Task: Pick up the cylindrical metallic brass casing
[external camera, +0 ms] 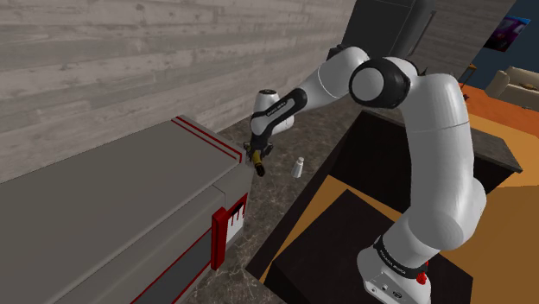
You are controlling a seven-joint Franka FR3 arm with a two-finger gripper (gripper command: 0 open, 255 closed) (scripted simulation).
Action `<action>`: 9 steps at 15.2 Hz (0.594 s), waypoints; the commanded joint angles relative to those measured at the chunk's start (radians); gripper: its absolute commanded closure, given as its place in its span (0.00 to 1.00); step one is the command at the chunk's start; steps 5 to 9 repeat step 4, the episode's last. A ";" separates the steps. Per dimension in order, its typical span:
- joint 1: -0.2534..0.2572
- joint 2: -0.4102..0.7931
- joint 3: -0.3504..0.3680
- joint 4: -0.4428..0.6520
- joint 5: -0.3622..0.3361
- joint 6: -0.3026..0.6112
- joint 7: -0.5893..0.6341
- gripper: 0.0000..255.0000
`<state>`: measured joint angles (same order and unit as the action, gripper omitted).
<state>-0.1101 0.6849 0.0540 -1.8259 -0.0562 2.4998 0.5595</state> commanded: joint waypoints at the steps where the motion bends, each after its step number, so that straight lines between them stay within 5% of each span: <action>1: -0.003 -0.021 0.001 -0.004 0.002 -0.017 -0.003 1.00; 9: -0.003 -0.033 0.002 -0.006 0.002 -0.027 -0.004 1.00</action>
